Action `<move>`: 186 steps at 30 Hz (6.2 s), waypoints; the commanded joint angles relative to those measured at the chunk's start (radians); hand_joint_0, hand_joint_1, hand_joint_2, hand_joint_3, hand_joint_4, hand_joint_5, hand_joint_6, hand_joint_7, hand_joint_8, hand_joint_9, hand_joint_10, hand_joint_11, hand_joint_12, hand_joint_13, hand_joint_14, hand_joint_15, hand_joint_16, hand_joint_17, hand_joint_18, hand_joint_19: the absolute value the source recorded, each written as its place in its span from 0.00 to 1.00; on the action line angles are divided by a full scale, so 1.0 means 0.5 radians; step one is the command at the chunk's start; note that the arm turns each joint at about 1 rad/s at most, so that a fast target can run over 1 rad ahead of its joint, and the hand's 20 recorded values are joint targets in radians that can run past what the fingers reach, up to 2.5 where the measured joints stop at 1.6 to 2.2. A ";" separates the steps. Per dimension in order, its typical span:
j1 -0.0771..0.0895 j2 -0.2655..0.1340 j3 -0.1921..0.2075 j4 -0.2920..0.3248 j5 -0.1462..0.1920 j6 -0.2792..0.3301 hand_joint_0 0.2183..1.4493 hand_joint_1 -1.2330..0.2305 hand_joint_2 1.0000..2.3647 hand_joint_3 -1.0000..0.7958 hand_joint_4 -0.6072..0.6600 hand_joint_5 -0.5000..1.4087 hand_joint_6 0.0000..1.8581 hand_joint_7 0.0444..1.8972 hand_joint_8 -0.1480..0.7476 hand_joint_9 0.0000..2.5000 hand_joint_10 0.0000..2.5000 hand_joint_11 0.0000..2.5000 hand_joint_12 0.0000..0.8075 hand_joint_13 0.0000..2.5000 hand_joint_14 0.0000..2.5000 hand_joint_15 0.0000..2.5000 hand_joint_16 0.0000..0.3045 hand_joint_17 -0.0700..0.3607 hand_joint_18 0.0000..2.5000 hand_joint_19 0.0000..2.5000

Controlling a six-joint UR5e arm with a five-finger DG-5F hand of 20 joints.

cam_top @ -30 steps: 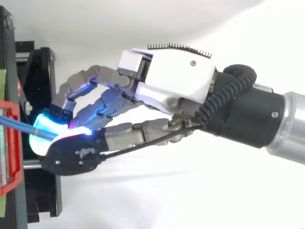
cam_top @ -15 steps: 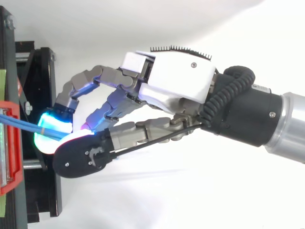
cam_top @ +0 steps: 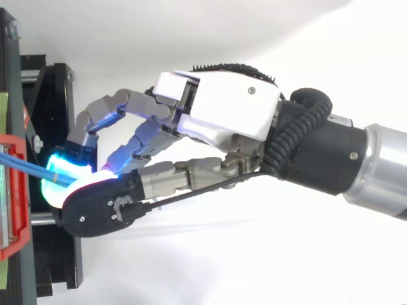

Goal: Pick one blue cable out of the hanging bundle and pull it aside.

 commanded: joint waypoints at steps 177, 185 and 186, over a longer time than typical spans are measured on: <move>-0.080 -0.006 0.208 -0.449 -0.014 -0.015 0.26 0.38 0.00 0.28 0.49 0.19 0.50 0.39 0.44 0.41 0.01 0.28 0.33 0.40 0.01 0.22 0.15 0.40 0.31 0.17; -0.083 0.013 0.211 -0.471 -0.014 -0.018 0.29 0.45 0.00 0.28 0.47 0.20 0.49 0.42 0.45 0.42 0.01 0.28 0.33 0.41 0.01 0.22 0.15 0.40 0.31 0.18; -0.083 0.010 0.211 -0.474 -0.014 -0.018 0.30 0.44 0.00 0.30 0.47 0.20 0.49 0.43 0.44 0.42 0.01 0.28 0.32 0.41 0.01 0.22 0.15 0.39 0.31 0.18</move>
